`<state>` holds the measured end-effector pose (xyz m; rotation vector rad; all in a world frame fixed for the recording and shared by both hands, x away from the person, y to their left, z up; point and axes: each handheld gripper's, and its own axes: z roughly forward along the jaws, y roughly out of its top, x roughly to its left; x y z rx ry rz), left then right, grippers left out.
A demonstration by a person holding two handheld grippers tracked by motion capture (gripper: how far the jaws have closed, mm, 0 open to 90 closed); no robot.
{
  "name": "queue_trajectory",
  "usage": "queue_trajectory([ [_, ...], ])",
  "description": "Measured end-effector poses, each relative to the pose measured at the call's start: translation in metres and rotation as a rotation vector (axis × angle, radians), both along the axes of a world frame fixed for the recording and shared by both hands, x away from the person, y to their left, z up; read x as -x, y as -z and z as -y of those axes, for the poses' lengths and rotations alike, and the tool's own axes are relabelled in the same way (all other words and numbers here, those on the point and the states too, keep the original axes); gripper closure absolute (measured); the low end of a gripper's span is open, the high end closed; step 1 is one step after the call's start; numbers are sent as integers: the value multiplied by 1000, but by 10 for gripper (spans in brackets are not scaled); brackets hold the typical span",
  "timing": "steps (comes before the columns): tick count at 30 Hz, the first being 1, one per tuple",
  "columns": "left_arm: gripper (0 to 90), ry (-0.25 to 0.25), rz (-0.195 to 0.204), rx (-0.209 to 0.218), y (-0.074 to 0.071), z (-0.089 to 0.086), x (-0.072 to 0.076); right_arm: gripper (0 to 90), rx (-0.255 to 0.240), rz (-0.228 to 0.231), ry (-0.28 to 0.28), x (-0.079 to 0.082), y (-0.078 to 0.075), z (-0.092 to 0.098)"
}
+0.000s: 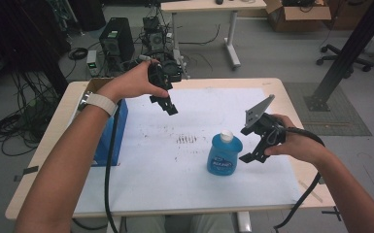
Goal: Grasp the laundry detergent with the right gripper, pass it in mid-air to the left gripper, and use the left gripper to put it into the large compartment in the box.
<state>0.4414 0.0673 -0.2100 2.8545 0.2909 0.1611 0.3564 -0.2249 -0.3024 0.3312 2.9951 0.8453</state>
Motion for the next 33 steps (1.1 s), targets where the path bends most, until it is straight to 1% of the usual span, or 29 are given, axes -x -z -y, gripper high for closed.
queue_trajectory([
  [3,60,2,-1,-7,1,0,-1,42,1,-7,1,-1,5,1],
  [8,60,-4,-1,-2,2,0,-1,42,-4,-11,6,-1,10,2],
  [12,60,-2,-2,-4,2,0,-1,41,-2,-8,5,-2,15,2],
  [13,60,-2,-2,-6,2,0,-2,42,2,0,5,-2,16,2],
  [15,60,-5,-2,-4,2,0,-1,44,-10,4,0,-3,18,2],
  [17,60,-6,-2,-2,3,0,-2,44,-10,1,1,-3,19,2],
  [19,60,-5,-3,-4,3,-1,-2,44,-18,-6,7,-3,22,3],
  [26,60,-3,-3,-6,3,0,-3,44,-52,4,3,-3,30,5],
  [27,60,-5,-3,-3,3,0,-2,44,-67,4,0,-2,32,6],
  [29,60,-4,-3,-6,3,0,-2,44,-74,4,0,-2,33,6],
  [30,60,-7,-3,-3,3,0,-2,44,-90,8,-2,-1,35,7],
  [31,60,-7,-3,-3,3,1,-2,44,-90,8,-2,-1,35,7],
  [32,60,-8,-4,-4,4,1,-2,44,-106,11,1,0,37,8],
  [33,60,-4,-3,-8,3,1,-3,44,-106,11,1,0,37,8],
])
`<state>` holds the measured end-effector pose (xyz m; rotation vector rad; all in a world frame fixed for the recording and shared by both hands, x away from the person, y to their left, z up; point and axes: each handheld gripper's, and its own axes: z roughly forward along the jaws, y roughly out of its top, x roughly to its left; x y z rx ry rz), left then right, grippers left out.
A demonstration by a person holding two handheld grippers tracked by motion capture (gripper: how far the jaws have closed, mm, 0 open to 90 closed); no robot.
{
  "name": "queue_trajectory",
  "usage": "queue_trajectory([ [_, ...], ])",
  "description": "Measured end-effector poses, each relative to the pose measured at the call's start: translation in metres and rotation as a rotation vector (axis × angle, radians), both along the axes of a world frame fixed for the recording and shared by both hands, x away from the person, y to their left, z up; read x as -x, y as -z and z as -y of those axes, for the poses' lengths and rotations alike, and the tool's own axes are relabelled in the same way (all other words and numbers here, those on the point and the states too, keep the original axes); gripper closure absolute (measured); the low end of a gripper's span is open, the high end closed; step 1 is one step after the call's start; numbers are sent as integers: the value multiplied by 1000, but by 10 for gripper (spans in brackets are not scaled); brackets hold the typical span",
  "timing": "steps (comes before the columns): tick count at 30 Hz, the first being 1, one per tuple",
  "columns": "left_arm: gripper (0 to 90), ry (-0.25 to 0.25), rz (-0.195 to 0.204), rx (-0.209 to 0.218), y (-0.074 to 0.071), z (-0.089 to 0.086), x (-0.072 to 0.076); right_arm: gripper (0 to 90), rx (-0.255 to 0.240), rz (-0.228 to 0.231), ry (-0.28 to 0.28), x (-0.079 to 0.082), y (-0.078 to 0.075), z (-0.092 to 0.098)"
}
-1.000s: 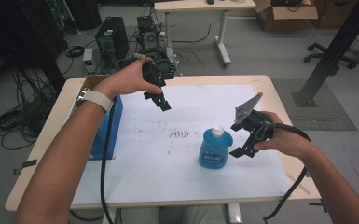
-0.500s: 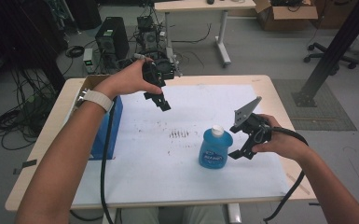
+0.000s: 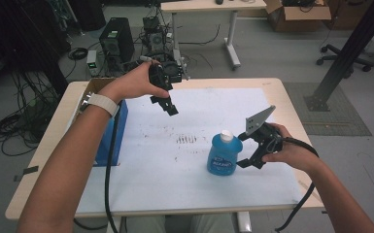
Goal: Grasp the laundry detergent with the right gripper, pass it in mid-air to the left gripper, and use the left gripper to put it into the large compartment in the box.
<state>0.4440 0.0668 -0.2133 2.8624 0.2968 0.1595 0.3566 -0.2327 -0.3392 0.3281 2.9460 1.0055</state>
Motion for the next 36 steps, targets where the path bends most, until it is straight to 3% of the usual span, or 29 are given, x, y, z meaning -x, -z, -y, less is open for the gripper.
queue_trajectory([
  [9,61,0,-1,4,1,1,0,42,-77,6,-1,1,10,2],
  [18,61,-5,-3,1,1,0,0,42,-106,25,-5,1,9,3],
  [36,62,-5,-4,-3,2,1,0,41,-172,11,4,3,22,7],
])
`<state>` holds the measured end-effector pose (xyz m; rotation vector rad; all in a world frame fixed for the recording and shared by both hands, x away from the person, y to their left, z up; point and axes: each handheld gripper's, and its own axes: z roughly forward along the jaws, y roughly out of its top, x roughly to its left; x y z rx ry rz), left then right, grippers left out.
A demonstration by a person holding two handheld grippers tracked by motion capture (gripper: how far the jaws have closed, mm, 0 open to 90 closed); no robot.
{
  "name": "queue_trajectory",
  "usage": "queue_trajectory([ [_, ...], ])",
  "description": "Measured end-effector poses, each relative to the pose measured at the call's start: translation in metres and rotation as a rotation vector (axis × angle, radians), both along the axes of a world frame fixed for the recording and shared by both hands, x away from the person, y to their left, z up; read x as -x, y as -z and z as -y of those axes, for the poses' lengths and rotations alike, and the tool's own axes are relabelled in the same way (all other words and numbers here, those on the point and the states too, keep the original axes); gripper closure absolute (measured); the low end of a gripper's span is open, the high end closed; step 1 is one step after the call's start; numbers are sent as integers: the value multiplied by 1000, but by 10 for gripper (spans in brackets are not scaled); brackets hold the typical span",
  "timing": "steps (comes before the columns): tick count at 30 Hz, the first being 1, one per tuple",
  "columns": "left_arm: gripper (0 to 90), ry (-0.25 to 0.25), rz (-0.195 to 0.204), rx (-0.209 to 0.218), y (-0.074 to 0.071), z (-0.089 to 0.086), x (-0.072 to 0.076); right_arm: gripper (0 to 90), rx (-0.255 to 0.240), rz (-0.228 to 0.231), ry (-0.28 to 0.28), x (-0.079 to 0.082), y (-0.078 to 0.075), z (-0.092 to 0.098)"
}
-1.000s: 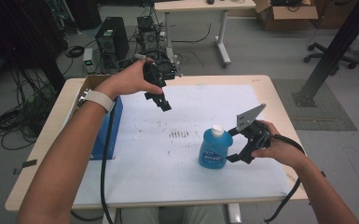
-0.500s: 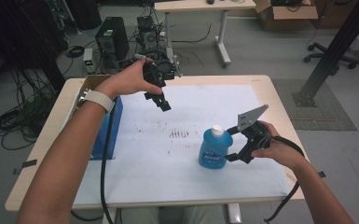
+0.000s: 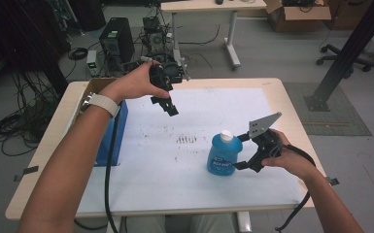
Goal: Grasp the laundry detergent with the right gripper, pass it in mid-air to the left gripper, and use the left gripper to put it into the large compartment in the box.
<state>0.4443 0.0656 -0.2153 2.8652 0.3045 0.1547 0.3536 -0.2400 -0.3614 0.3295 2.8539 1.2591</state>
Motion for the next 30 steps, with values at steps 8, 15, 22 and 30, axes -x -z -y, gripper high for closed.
queue_trajectory([
  [8,62,1,-4,0,2,2,0,39,-23,15,5,2,5,2],
  [15,63,-5,-8,-1,3,0,0,36,-53,31,7,0,5,2],
  [22,64,-2,-10,-7,3,0,-1,36,-80,17,16,-1,13,-1],
  [30,65,-2,-13,-7,6,0,-2,36,-103,10,19,-2,16,-1],
])
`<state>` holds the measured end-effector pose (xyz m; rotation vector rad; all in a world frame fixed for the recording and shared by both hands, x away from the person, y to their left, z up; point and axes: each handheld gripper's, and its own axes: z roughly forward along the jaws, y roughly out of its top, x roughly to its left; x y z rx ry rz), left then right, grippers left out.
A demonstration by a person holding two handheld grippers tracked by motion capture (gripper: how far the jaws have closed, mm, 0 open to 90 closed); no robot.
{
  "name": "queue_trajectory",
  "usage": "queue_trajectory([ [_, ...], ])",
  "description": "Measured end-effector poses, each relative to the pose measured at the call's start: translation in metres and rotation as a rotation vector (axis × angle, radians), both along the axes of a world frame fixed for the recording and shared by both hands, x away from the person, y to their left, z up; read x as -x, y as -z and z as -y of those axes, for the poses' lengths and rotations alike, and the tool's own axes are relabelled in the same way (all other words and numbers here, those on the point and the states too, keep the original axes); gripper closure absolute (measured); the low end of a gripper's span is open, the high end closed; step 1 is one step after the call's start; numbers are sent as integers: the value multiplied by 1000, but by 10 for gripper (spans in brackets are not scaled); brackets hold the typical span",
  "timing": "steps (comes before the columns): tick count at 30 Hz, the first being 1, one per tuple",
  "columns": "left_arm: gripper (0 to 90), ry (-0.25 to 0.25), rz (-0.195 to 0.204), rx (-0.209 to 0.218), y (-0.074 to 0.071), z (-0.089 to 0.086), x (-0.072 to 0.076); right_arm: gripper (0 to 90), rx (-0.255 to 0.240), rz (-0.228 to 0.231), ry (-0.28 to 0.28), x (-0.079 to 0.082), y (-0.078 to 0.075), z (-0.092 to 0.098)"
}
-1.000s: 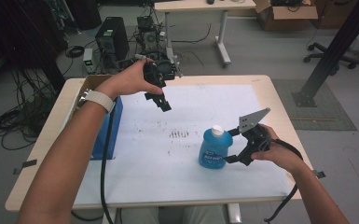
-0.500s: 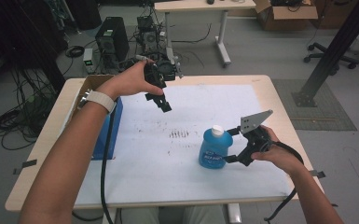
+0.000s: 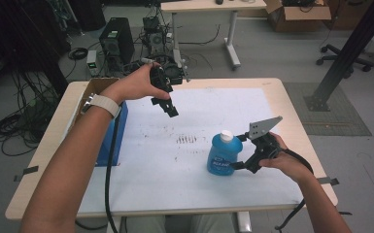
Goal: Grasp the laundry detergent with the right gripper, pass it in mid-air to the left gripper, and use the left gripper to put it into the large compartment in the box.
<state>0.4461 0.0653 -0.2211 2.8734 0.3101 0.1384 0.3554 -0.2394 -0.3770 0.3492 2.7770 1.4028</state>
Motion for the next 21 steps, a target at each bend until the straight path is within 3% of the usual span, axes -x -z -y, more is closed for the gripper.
queue_trajectory([
  [21,69,-10,-5,-2,2,0,-1,27,-33,6,0,1,12,-9],
])
